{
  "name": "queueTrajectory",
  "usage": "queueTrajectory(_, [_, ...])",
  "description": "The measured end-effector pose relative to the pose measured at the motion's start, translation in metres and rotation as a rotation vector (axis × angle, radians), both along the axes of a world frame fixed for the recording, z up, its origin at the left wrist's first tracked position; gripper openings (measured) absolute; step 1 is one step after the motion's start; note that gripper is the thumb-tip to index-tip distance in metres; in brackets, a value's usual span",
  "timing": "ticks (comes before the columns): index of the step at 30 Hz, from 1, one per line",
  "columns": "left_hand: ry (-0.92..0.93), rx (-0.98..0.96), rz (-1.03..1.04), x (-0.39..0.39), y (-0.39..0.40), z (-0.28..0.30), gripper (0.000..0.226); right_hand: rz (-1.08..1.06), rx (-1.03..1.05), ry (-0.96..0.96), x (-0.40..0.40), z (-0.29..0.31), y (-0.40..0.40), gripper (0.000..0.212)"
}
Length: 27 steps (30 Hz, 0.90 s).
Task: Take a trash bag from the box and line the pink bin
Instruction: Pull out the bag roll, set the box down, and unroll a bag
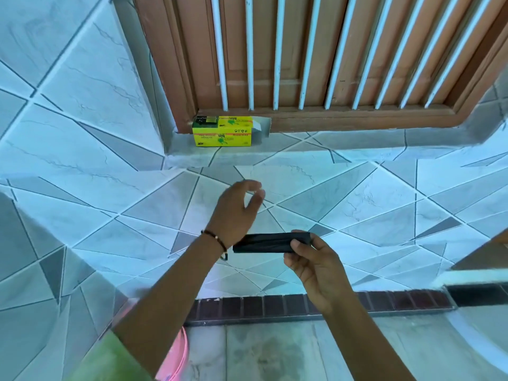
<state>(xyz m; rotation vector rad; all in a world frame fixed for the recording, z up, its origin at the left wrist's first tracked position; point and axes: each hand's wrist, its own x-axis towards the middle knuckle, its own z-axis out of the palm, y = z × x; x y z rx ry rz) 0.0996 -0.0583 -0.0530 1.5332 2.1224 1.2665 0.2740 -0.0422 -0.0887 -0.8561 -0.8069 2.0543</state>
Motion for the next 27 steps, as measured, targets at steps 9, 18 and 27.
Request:
queueTrajectory(9, [-0.186, -0.153, 0.013, 0.059, -0.111, -0.042, 0.011, 0.093, 0.161, -0.249, 0.006, -0.009, -0.049, 0.004])
queueTrajectory(18, [-0.440, -0.051, 0.137, 0.072, -0.149, -0.037, 0.010, 0.142, 0.250, -0.391, 0.016, 0.001, -0.088, 0.013])
queueTrajectory(27, [-1.003, -0.010, 0.129, 0.088, -0.168, -0.031, 0.009, 0.211, 0.117, -0.321, 0.016, 0.005, -0.107, 0.017])
